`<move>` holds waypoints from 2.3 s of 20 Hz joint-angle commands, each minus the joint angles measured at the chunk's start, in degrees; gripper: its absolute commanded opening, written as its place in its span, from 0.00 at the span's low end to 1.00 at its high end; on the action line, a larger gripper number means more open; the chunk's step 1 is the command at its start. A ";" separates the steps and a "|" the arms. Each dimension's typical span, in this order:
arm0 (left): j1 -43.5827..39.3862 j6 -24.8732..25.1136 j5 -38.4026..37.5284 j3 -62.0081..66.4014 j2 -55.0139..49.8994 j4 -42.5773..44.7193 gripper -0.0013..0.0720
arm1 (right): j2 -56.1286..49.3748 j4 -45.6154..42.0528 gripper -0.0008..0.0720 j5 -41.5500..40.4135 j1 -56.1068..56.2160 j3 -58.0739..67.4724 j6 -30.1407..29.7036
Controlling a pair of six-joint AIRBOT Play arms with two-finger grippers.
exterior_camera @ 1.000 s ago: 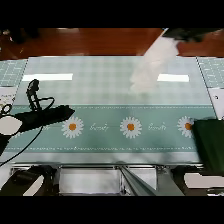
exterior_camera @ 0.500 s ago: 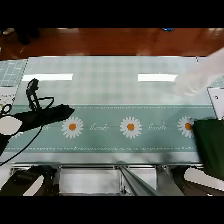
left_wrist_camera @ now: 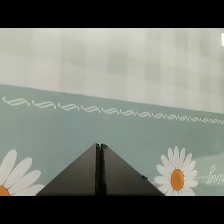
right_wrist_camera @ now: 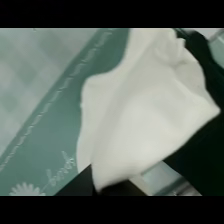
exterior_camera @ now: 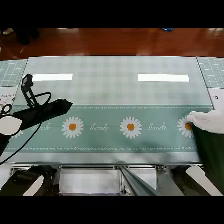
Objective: Fold the shirts.
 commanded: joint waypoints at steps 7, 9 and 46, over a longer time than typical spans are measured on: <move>0.00 2.73 3.41 0.00 -4.72 0.04 0.04 | 8.07 -32.81 0.52 3.28 -7.13 -10.43 3.41; 0.00 3.17 5.53 0.04 -6.60 0.04 0.04 | 8.07 -33.53 0.58 2.95 -7.13 -10.51 3.61; -4.31 -1.01 -25.73 37.99 -34.16 20.92 0.04 | -22.86 -18.64 0.04 -30.16 69.31 -9.25 9.99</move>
